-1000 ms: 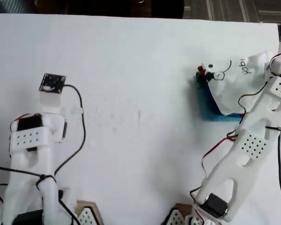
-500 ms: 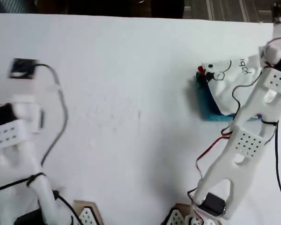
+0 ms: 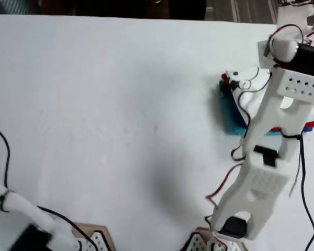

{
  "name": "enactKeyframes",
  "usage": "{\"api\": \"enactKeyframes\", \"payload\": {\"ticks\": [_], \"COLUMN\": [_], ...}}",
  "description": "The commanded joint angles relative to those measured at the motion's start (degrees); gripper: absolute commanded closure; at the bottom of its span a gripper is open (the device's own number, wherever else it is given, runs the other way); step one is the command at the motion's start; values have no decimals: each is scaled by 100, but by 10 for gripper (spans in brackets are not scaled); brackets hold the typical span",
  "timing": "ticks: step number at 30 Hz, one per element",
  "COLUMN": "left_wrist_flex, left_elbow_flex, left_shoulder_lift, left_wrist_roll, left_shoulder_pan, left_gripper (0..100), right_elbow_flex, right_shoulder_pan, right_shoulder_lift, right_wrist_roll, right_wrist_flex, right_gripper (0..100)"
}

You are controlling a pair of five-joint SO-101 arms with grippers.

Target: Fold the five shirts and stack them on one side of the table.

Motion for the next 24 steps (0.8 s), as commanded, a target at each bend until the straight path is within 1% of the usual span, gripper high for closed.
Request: {"api": "enactKeyframes", "payload": {"ticks": [1, 3, 7, 9, 13, 17, 20, 21, 22, 24], "left_wrist_flex": [-826, -879, -835, -536, 484, 1319, 2224, 2664, 3147, 4026], "left_elbow_flex": [-532, -1007, -2369, -3187, -5051, -6721, -7793, -8154, -8541, -9270], "left_shoulder_lift": [993, 1653, 3103, 3842, 5275, 6681, 7508, 7701, 7851, 8070], "left_wrist_roll": [-53, -18, 378, 369, 404, 413, 404, 404, 413, 431], "left_shoulder_pan": [-123, -176, -202, -202, -202, -158, -53, -18, 35, 220], "left_gripper": [752, 752, 752, 752, 752, 753, 758, 777, 818, 958], "right_elbow_flex": [1653, 2655, 4642, 5521, 6725, 7288, 7604, 7692, 7771, 7921], "right_shoulder_pan": [-409, -646, -1007, -1130, -1341, -1358, -1358, -1358, -1358, -1358], "right_shoulder_lift": [-1824, -2703, -4259, -4866, -5719, -6176, -6387, -6431, -6457, -6484], "right_wrist_roll": [-123, -114, -105, -105, -105, -105, -105, -105, -105, -105], "right_wrist_flex": [136, 136, 127, 119, 119, 119, 119, 119, 119, 110], "right_gripper": [869, 870, 872, 872, 872, 872, 872, 872, 872, 872]}}
